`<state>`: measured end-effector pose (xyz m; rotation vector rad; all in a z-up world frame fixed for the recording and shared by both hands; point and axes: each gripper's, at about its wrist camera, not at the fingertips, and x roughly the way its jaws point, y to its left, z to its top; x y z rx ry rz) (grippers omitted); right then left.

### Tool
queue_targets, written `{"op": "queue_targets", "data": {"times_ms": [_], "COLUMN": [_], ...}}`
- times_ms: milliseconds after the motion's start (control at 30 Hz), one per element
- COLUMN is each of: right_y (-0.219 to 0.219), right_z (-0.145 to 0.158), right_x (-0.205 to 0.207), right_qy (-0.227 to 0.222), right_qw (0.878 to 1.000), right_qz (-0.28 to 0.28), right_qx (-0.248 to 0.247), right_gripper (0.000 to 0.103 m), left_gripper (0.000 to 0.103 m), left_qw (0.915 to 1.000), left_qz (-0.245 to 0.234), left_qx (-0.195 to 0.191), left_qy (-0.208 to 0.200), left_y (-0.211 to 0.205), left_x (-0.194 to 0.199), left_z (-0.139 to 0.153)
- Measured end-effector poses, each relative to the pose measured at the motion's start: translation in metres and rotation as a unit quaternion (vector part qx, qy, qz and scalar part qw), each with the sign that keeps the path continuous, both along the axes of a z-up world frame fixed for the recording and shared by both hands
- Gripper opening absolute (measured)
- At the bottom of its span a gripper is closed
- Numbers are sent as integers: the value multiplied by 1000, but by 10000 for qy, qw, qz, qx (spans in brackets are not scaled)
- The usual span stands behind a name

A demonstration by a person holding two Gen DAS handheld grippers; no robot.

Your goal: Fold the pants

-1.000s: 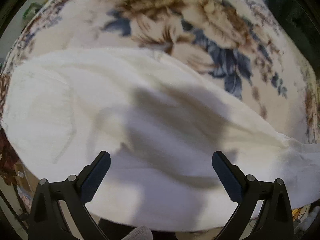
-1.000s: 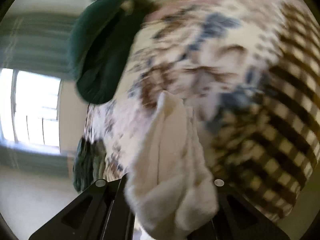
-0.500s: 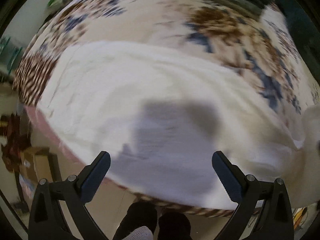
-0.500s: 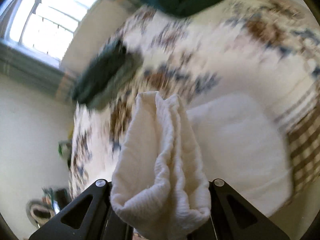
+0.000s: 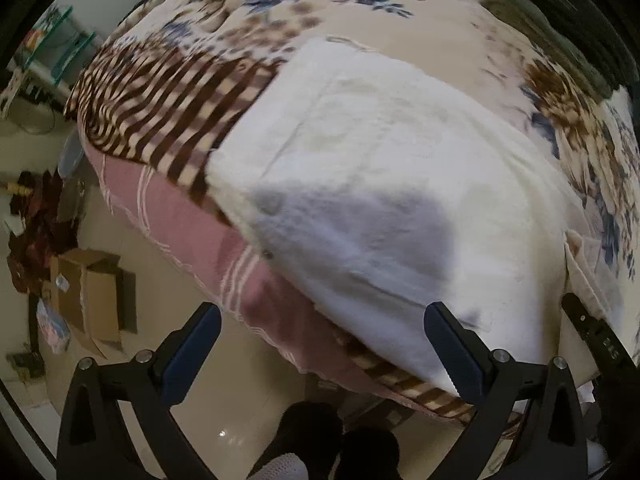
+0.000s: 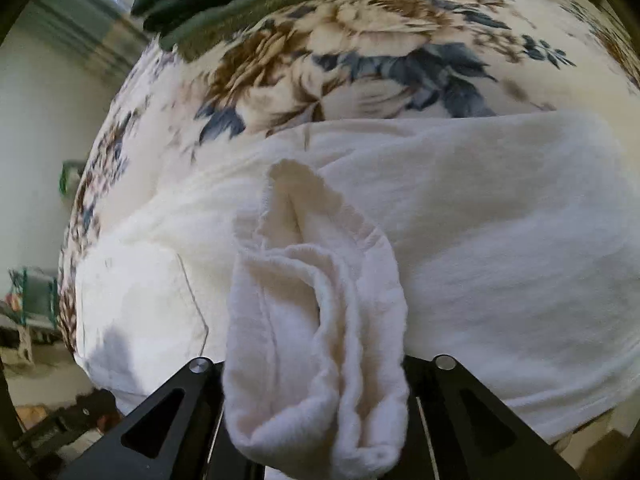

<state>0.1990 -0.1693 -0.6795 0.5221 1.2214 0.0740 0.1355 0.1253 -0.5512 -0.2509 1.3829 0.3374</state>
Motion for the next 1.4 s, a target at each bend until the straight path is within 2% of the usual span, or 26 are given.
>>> {"op": "queue_targets", "data": {"times_ms": [67, 133, 167, 200, 333, 467, 567, 633, 667, 700, 733, 767, 800, 900, 1000, 1133, 1167, 1200, 1233, 1267, 1300, 1333, 1367, 1400], "right_y": [3, -5, -15, -21, -51, -34, 2, 30, 37, 41, 42, 42, 43, 41, 45, 62, 65, 64, 59, 53, 44, 32, 23, 11], "right_z": [7, 15, 19, 23, 28, 22, 11, -4, -7, -9, -9, -7, -4, 13, 27, 13, 9, 5, 5, 5, 7, 11, 16, 23], "right_x": [1, -4, -9, -12, -14, 1, 20, 30, 30, 30, 29, 27, 25, 18, 14, 13, 19, 21, 19, 18, 16, 11, 7, 0], "right_qy": [172, 375, 414, 426, 616, 870, 1155, 1500, 1515, 1538, 1548, 1532, 1507, 1334, 1173, 1235, 1256, 1312, 1325, 1309, 1282, 1262, 1240, 1157], "right_qw": [9970, 9876, 9820, 9814, 9877, 9892, 9913, 9879, 9867, 9843, 9833, 9823, 9819, 9858, 9889, 9855, 9844, 9834, 9848, 9872, 9898, 9907, 9908, 9918], "right_qz": [500, 727, 648, 541, -7, -23, 71, 314, 305, 95, -45, -204, -297, -440, -289, 209, 325, 515, 542, 539, 535, 506, 465, 397], "right_qx": [566, 1340, 1724, 1791, 1434, 1179, 631, -253, -509, -865, -952, -1059, -1110, -919, -863, -1140, -1190, -1142, -983, -730, -320, 109, 290, 356], "right_gripper": [51, 52, 52, 54, 56, 56, 56, 56, 51, 39, 34, 22, 16, 13, 12, 12, 13, 19, 20, 27, 39, 44, 53, 56], "left_gripper": [103, 103, 103, 103, 103, 103, 103, 103, 103, 103, 103, 103, 103, 103, 103, 103, 103, 103, 103, 103, 103, 103, 103, 103], "left_qw": [10000, 9999, 9998, 9997, 9995, 9997, 9996, 9994, 9991, 9990, 9987, 9983, 9979, 9965, 9951, 9939, 9934, 9930, 9919, 9905, 9873, 9836, 9762, 9700], "left_qz": [24, 3, -13, -25, -40, 17, 157, 230, 280, 321, 377, 443, 496, 689, 872, 1040, 1097, 1139, 1213, 1271, 1365, 1459, 1625, 1749], "left_qx": [-62, -123, -163, -209, -219, -58, 61, 156, 236, 270, 299, 329, 356, 395, 365, 253, 168, 68, -129, -318, -581, -807, -1121, -1301], "left_qy": [-37, -77, -88, -106, -205, -220, -207, -212, -195, -182, -178, -191, -202, -257, -279, -253, -277, -293, -346, -429, -564, -692, -899, -1075], "left_y": [4, 4, 4, 3, -7, -9, -3, 1, 6, 9, 14, 19, 24, 40, 53, 63, 64, 66, 69, 70, 74, 77, 82, 84], "left_x": [-1, 0, 2, 3, 9, 9, 4, -1, -5, -7, -10, -13, -17, -25, -29, -30, -31, -31, -32, -33, -33, -34, -34, -34], "left_z": [3, 6, 7, 8, 10, 7, 5, 5, 5, 5, 6, 7, 8, 10, 9, 3, 2, 2, 0, -1, -2, -4, -7, -9]}}
